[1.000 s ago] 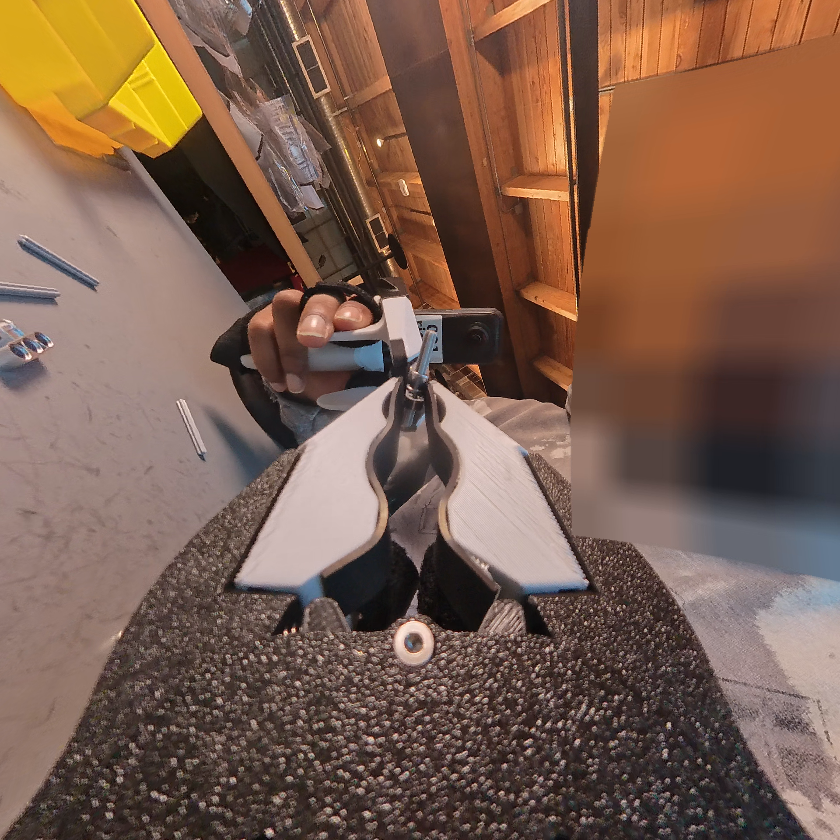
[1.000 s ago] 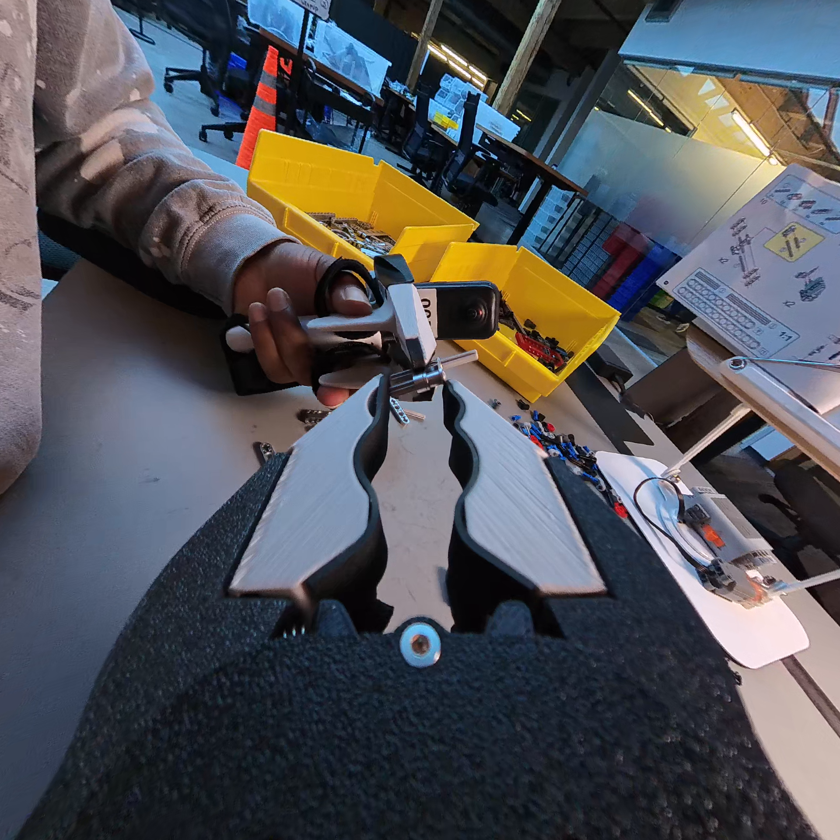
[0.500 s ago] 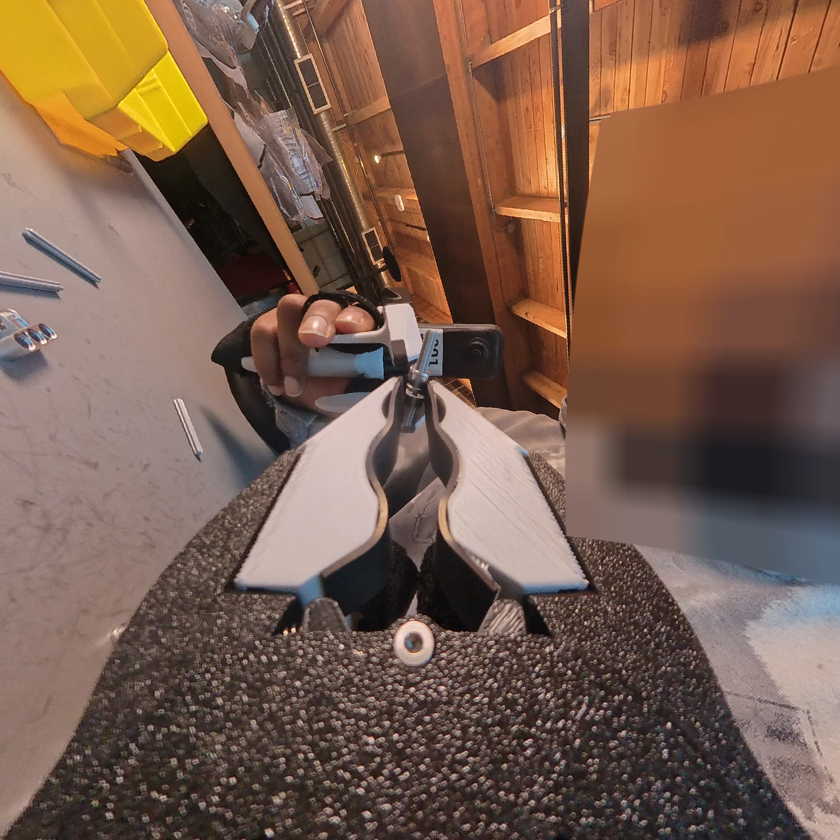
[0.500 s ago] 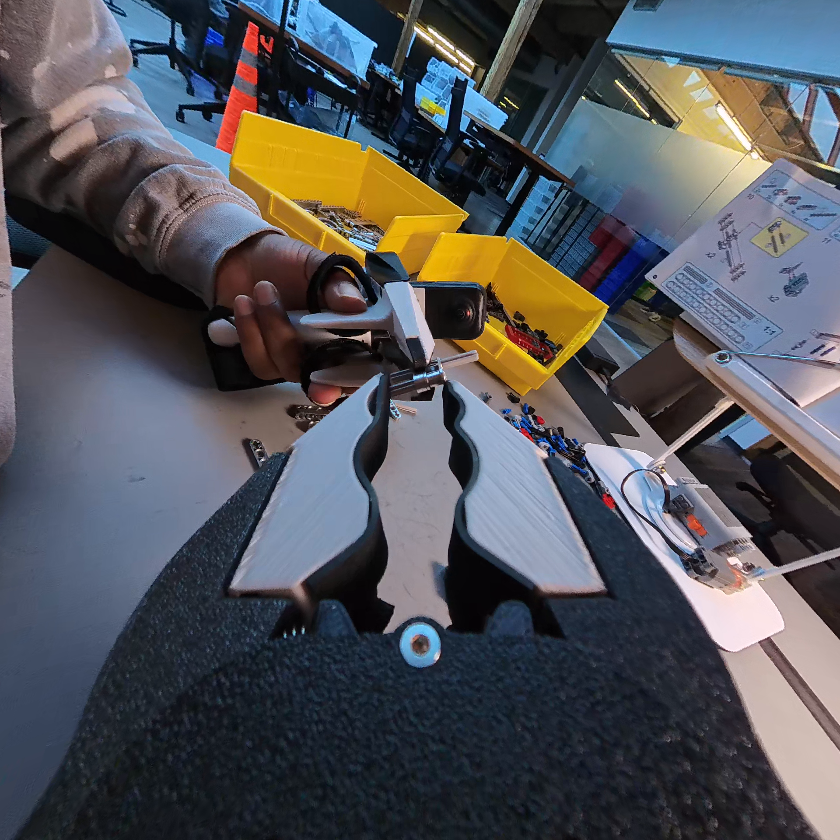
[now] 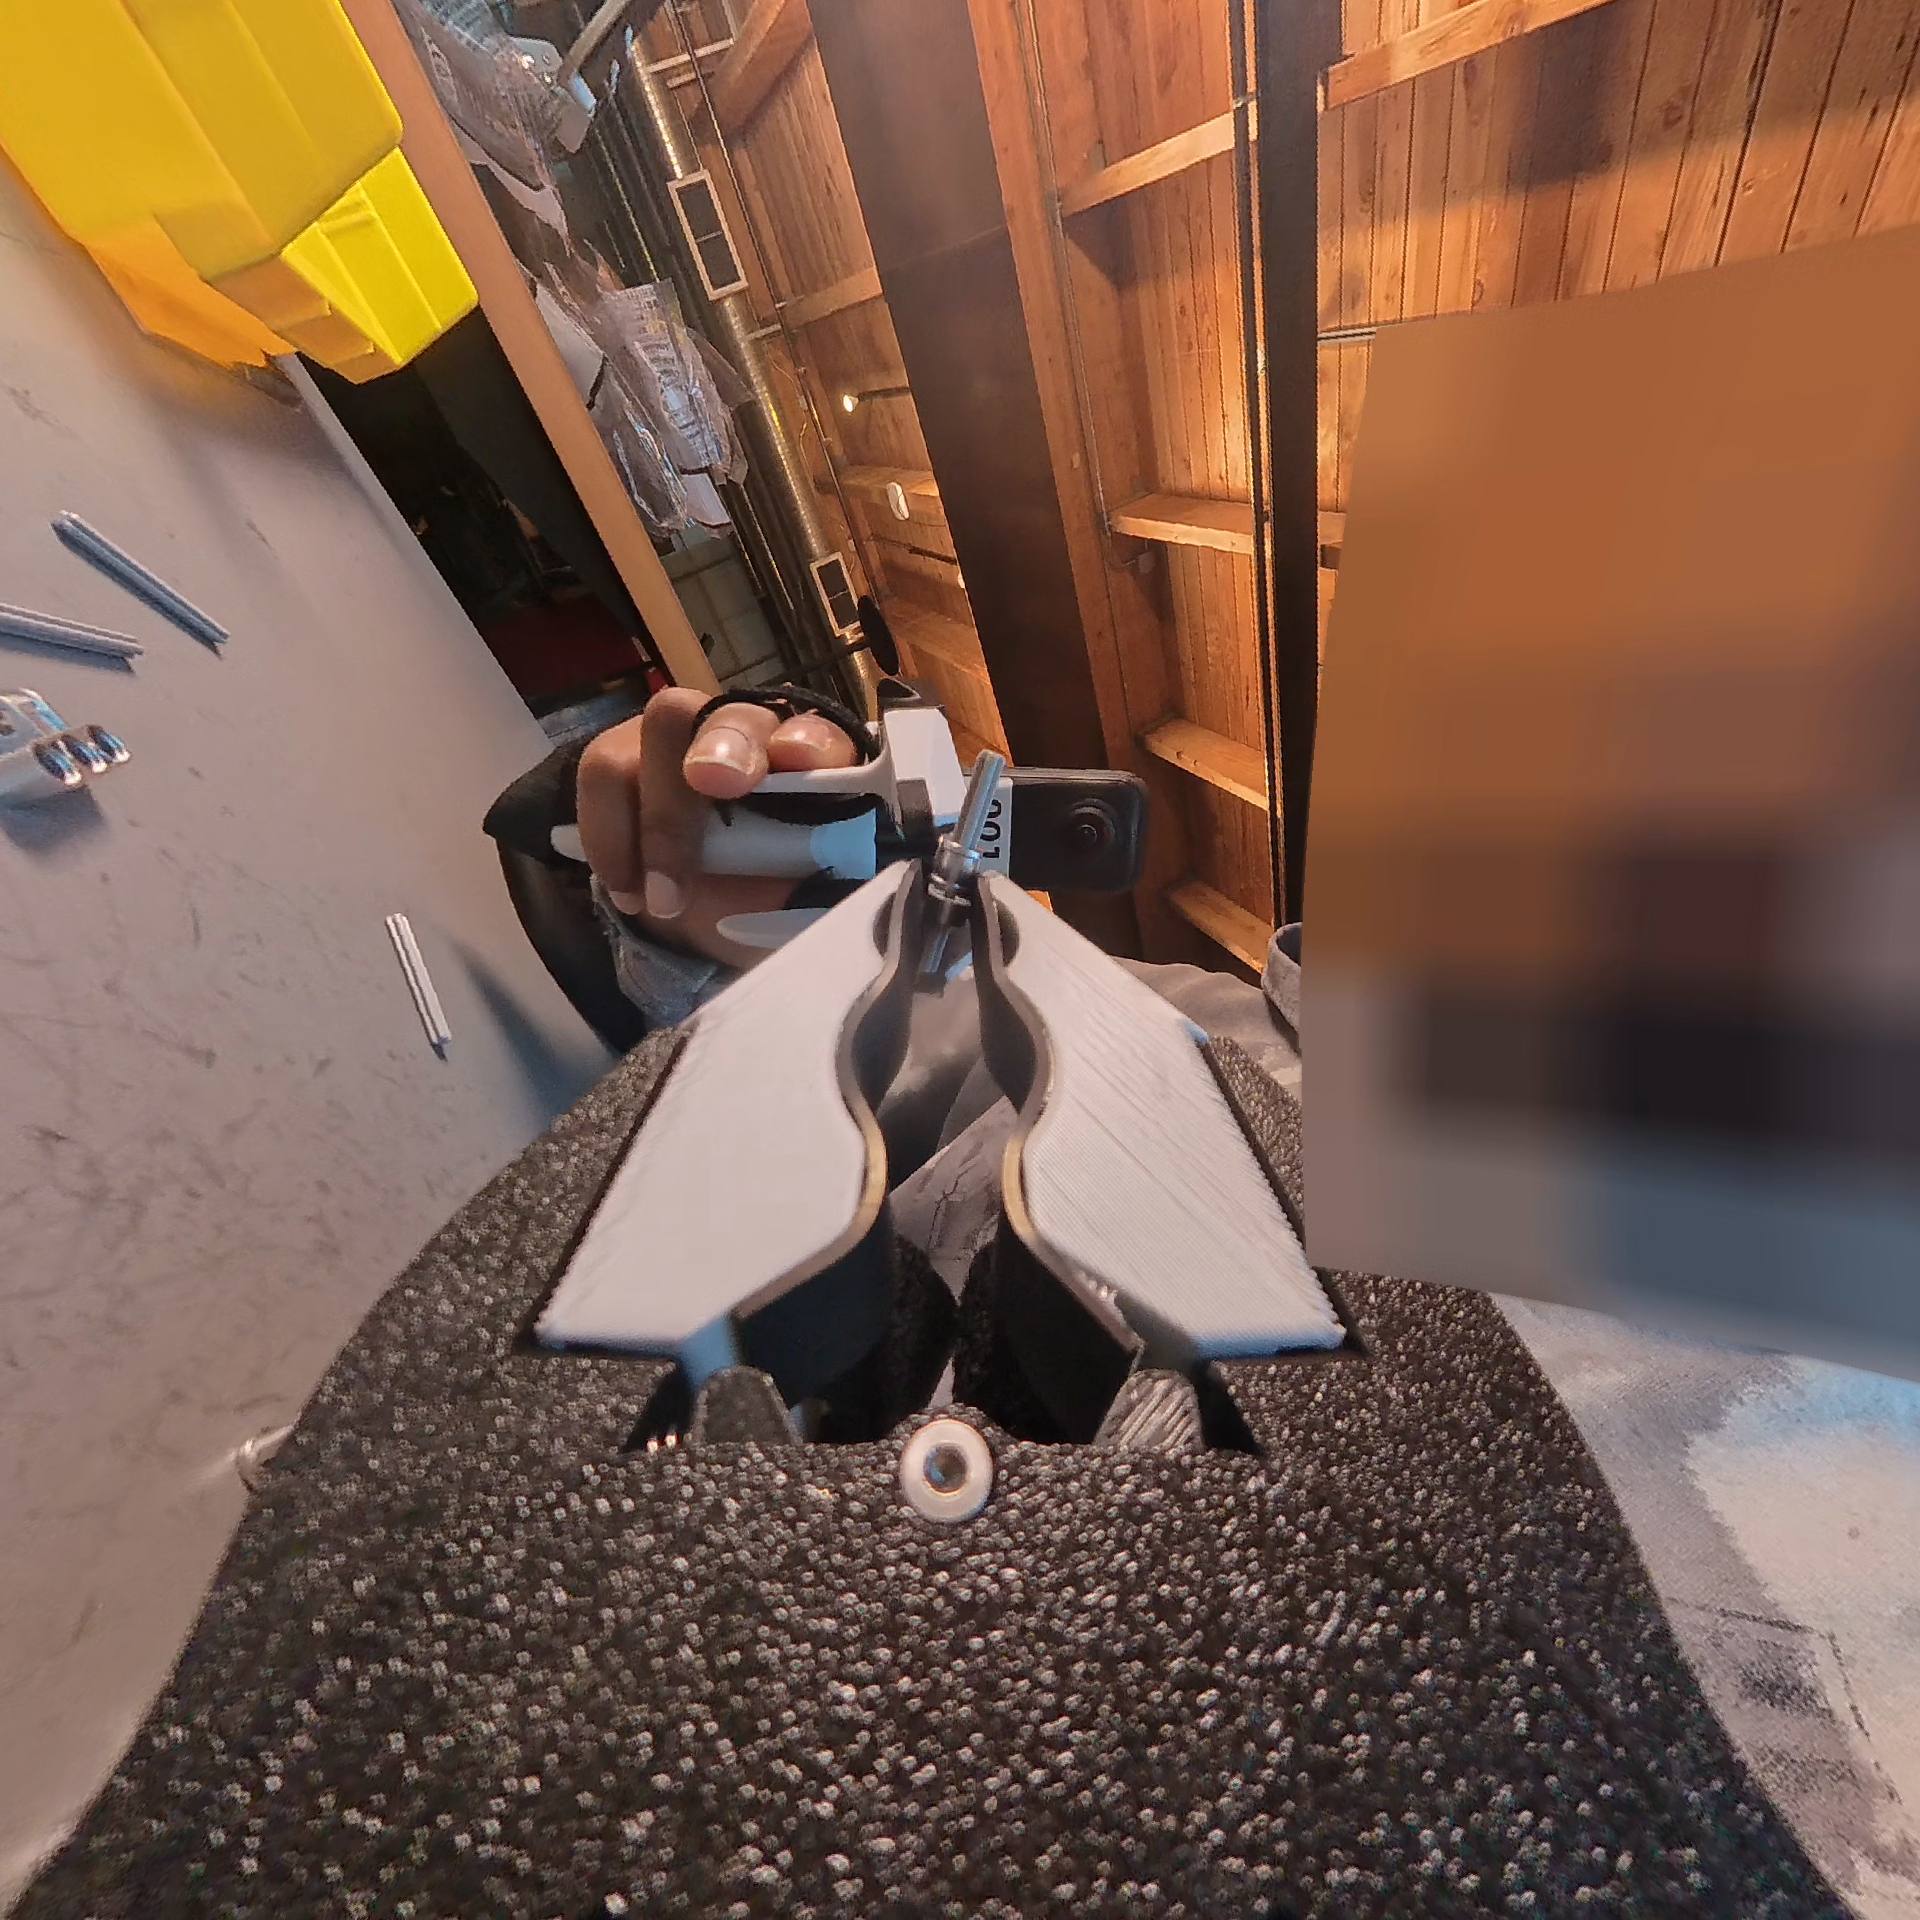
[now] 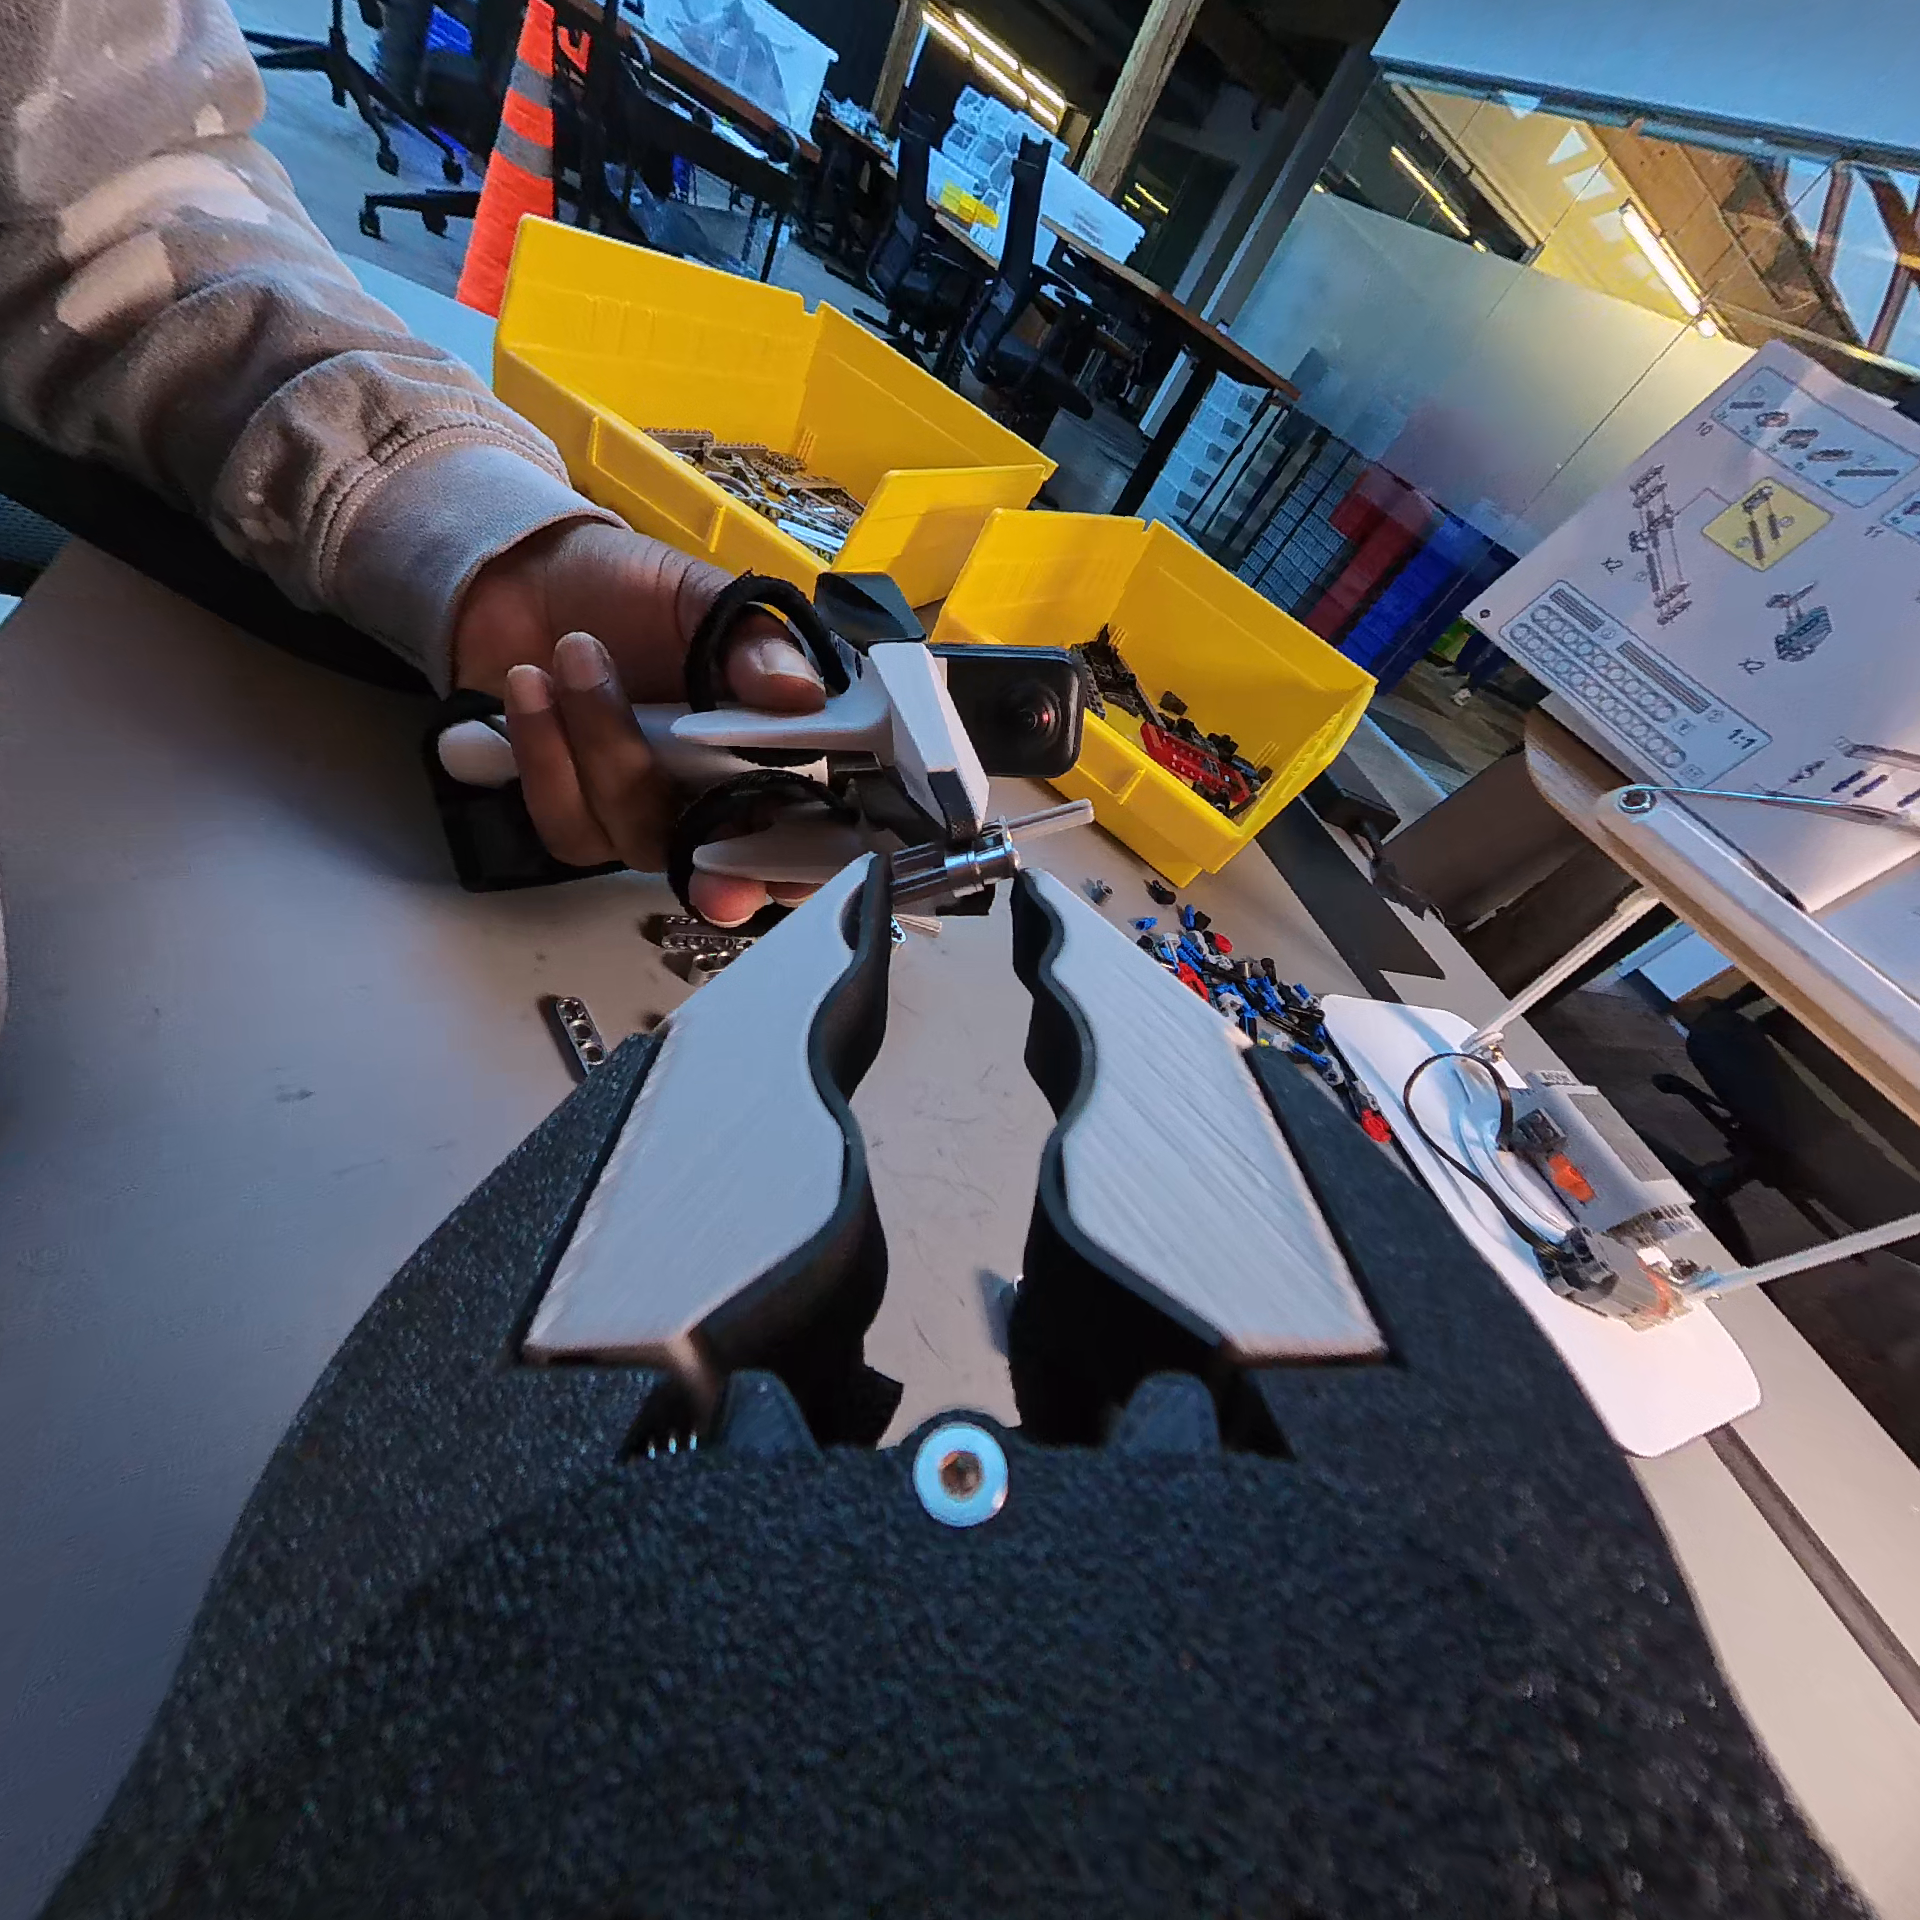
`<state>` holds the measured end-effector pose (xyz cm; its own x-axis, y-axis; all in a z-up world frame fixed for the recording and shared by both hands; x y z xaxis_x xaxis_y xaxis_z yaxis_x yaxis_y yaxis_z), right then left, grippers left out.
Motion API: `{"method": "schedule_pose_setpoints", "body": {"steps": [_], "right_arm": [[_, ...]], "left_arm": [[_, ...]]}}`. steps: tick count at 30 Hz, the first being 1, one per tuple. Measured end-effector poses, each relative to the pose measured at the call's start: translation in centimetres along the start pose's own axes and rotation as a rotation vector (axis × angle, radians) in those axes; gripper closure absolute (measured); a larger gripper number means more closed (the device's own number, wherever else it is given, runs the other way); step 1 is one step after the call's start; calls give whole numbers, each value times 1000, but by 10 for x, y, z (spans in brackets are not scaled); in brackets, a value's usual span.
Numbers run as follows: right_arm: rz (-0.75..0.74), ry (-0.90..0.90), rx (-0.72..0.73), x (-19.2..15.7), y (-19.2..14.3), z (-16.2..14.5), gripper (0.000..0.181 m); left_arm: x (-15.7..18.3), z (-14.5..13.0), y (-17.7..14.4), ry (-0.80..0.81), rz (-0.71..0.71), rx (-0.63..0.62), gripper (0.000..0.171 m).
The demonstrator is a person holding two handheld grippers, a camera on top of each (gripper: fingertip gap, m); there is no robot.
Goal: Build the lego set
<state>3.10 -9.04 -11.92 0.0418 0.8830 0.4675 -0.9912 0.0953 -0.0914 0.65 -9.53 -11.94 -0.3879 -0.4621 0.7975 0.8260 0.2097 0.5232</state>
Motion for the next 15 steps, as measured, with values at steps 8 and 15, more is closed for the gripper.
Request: {"method": "schedule_pose_setpoints", "body": {"steps": [8,15], "right_arm": [[-11,7,-14,1,1,0,161],[-13,32,-24,3,2,0,164]], "left_arm": [[0,1,0,6,3,14,166],[0,0,1,16,10,11,166]]}}
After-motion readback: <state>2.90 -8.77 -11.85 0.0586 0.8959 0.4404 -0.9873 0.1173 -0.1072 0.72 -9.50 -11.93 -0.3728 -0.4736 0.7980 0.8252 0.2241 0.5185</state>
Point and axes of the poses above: each gripper's, where its closed fingertips meet, y out along the fingers, z out of its top, x = y × z across the jaws, the point moved 2 cm from there along -y, back along the fingers, and after that the axes turned 8 degrees about -z, right-handed, at the moved point
